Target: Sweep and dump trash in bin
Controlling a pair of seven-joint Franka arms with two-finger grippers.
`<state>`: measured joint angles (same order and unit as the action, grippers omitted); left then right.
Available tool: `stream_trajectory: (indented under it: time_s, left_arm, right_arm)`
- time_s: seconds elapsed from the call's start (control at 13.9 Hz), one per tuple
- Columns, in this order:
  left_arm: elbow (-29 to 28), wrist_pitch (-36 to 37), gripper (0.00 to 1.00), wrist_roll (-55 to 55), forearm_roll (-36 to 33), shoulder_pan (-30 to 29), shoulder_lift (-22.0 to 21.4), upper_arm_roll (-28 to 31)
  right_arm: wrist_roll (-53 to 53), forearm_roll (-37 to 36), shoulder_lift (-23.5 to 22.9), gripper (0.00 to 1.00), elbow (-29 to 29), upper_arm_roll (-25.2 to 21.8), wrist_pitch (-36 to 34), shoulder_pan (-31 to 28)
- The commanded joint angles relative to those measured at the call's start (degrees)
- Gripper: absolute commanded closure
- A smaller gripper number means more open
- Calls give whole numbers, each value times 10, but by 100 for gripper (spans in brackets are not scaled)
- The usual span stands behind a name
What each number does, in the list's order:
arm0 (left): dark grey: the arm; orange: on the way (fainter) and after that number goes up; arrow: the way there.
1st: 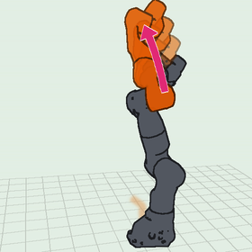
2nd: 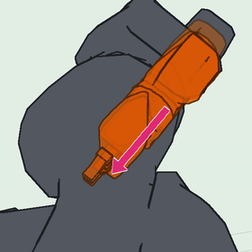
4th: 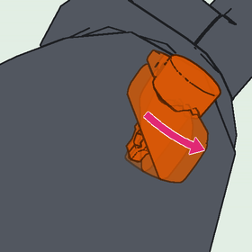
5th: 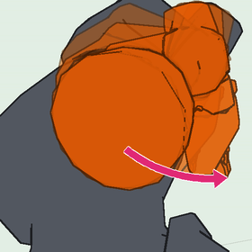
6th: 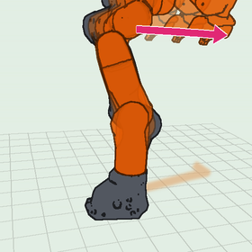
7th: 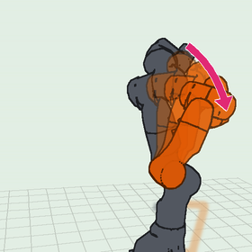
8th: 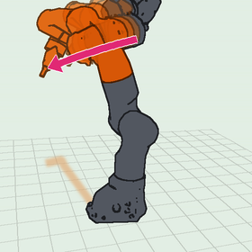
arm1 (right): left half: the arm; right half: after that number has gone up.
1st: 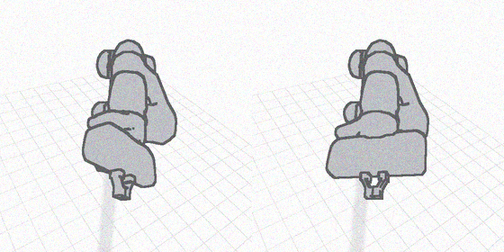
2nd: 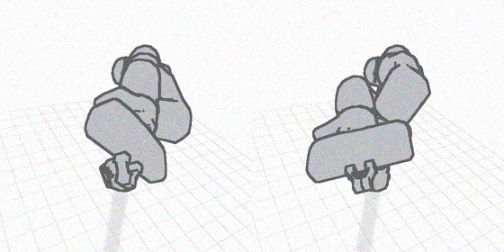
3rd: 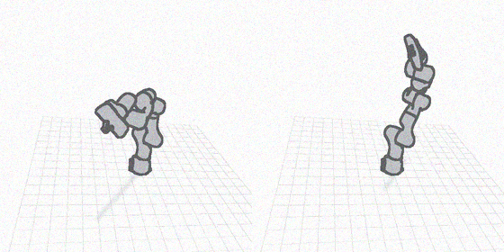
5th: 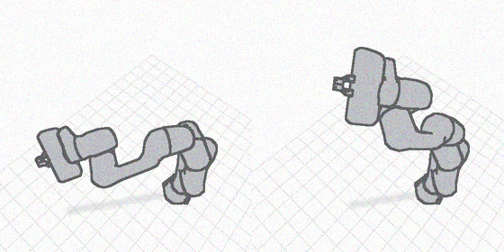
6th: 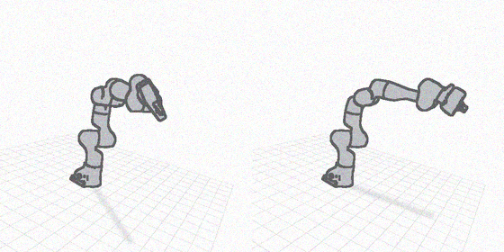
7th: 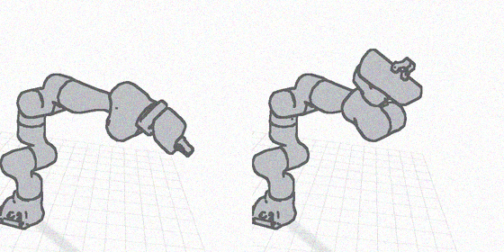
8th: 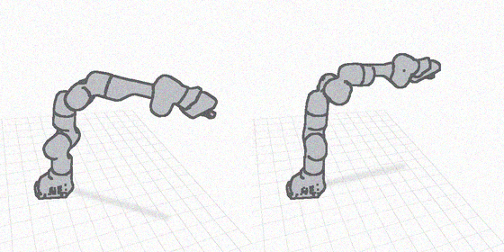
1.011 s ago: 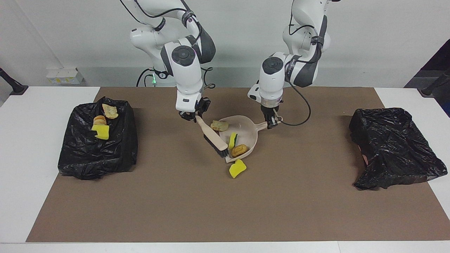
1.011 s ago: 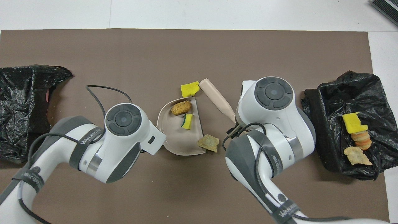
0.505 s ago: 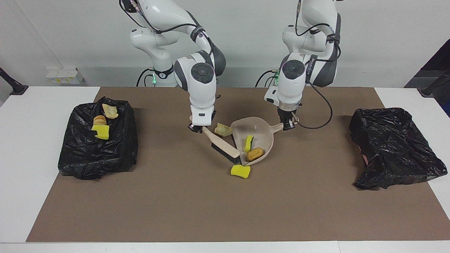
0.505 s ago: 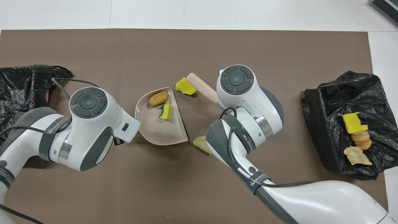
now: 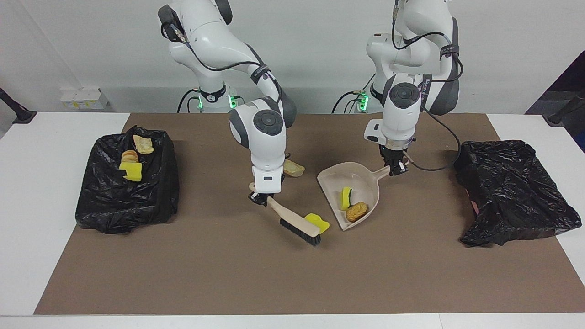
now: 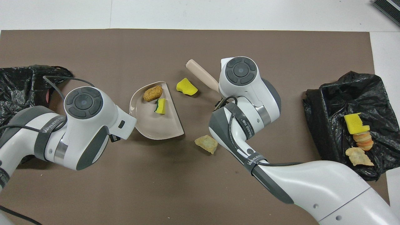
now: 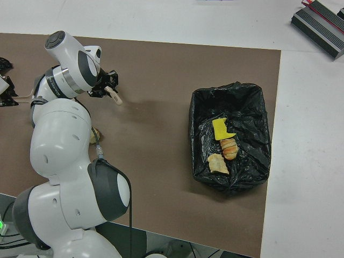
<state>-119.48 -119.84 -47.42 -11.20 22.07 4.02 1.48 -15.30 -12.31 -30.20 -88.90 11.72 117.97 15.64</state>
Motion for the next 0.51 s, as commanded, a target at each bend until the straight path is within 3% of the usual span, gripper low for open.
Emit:
stream_trajectory:
  time_s: [0.0, 0.22, 0.43]
  left_arm:
    - [-21, -44, 100, 46, -15, 9, 2, -5]
    - [-33, -65, 100, 55, -15, 27, 6, -6]
    - [-33, -64, 100, 28, -15, 39, 5, -7]
  right_arm:
    - [-5, 48, 9, 100, -24, 11, -49, -1]
    - [3, 184, 33, 100, -48, 27, -109, 1]
    - [43, 219, 82, 100, -50, 29, -191, -8]
